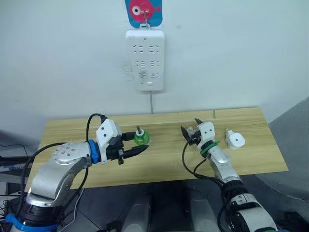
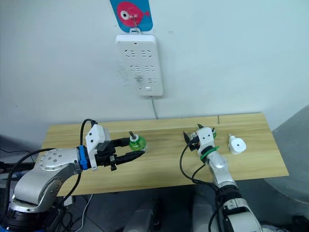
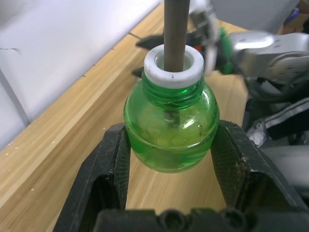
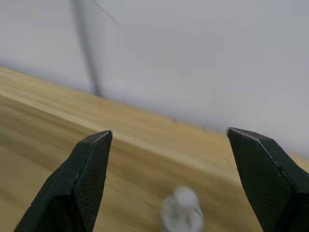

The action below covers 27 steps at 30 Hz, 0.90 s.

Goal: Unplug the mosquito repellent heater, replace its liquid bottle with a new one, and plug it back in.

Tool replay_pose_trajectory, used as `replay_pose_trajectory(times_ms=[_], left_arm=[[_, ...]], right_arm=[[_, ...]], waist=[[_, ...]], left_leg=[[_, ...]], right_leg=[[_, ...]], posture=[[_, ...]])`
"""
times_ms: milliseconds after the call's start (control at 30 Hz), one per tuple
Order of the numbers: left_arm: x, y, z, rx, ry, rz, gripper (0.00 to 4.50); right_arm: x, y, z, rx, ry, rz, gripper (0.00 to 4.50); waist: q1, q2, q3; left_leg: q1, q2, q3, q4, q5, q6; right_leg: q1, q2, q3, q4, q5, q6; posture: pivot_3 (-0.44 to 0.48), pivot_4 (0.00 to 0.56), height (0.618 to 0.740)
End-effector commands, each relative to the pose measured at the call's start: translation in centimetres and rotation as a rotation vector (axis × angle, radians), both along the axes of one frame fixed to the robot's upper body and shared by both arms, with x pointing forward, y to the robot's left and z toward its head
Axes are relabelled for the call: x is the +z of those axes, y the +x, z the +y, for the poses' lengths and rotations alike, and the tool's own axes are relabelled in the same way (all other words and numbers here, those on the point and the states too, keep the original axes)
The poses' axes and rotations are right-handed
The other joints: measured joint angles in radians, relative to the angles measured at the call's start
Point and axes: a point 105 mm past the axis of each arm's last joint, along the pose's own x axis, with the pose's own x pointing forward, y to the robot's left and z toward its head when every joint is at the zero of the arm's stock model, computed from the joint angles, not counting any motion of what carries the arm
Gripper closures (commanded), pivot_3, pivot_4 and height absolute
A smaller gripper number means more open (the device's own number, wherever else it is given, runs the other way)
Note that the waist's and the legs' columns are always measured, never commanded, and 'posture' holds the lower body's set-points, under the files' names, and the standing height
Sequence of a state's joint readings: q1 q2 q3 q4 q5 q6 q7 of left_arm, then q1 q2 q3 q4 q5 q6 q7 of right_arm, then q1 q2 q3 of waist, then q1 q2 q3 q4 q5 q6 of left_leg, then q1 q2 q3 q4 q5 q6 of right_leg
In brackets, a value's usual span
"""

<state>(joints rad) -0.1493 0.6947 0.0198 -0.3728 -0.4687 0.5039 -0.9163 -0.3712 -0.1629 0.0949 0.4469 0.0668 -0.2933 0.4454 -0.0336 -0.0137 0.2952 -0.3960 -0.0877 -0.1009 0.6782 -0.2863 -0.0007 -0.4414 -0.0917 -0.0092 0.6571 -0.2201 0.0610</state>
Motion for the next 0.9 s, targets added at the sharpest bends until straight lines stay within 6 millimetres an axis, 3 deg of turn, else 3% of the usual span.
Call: replay_pose_trajectory(times_ms=[33,100,200,300,400,467,900], left_arm=[[0.4,0.5,-0.2,-0.061,0.012,-0.072,2.32],[0.4,1.2,-0.4,-0.098,0.016,-0.098,2.32],[0.6,1.7,-1.0,-0.146,0.015,-0.125,2.32],[0.8,2.0,-1.7,-0.195,0.009,-0.142,2.32],[1.0,2.3,-2.3,-0.22,-0.001,-0.15,2.32],[1.2,2.4,-2.7,-0.235,-0.009,-0.155,2.32],[2.1,2.2,-4.1,-0.292,-0.031,-0.149,2.32]], right_arm=[[4.9,-2.0,2.3,0.253,0.008,-0.018,0.45],[7.3,-2.9,2.3,0.382,-0.008,0.038,0.45],[9.3,-4.2,2.3,0.511,-0.052,0.105,0.45],[10.3,-5.5,2.6,0.593,-0.082,0.148,1.05],[10.6,-6.9,3.4,0.67,-0.108,0.184,2.09],[10.7,-7.6,4.1,0.696,-0.126,0.185,2.09],[10.5,-7.5,6.5,0.698,-0.122,0.169,2.09]], waist=[[0.0,0.0,0.0],[0.003,0.0,-0.002],[0.004,-0.002,-0.004],[0.004,-0.004,-0.007],[0.004,-0.004,-0.007],[0.004,-0.005,-0.007],[0.002,-0.006,-0.01]], left_leg=[[0.0,0.0,0.0,0.0,0.0,-0.001],[0.0,0.0,-0.001,0.0,0.001,-0.001],[-0.002,0.0,-0.003,0.001,0.001,-0.002],[-0.003,0.0,-0.005,0.0,0.001,-0.002],[-0.005,0.0,-0.006,0.0,0.001,-0.002],[-0.005,-0.001,-0.005,0.0,0.001,-0.002],[-0.005,-0.001,-0.004,0.001,0.001,-0.002]], right_leg=[[0.0,0.0,0.0,0.0,0.0,0.0],[0.0,0.0,-0.001,0.0,0.0,0.0],[0.0,0.0,-0.002,-0.001,0.0,0.0],[0.0,0.0,-0.003,-0.003,0.0,0.0],[0.0,0.0,-0.003,-0.007,0.001,0.0],[0.0,0.0,-0.003,-0.008,0.001,0.0],[0.0,0.0,-0.004,-0.007,0.002,0.0]], posture=[[-0.002,0.277,0.74],[-0.014,0.253,0.74],[-0.022,0.239,0.74],[-0.034,0.217,0.74],[-0.044,0.21,0.74],[-0.048,0.205,0.74],[-0.057,0.219,0.74]])
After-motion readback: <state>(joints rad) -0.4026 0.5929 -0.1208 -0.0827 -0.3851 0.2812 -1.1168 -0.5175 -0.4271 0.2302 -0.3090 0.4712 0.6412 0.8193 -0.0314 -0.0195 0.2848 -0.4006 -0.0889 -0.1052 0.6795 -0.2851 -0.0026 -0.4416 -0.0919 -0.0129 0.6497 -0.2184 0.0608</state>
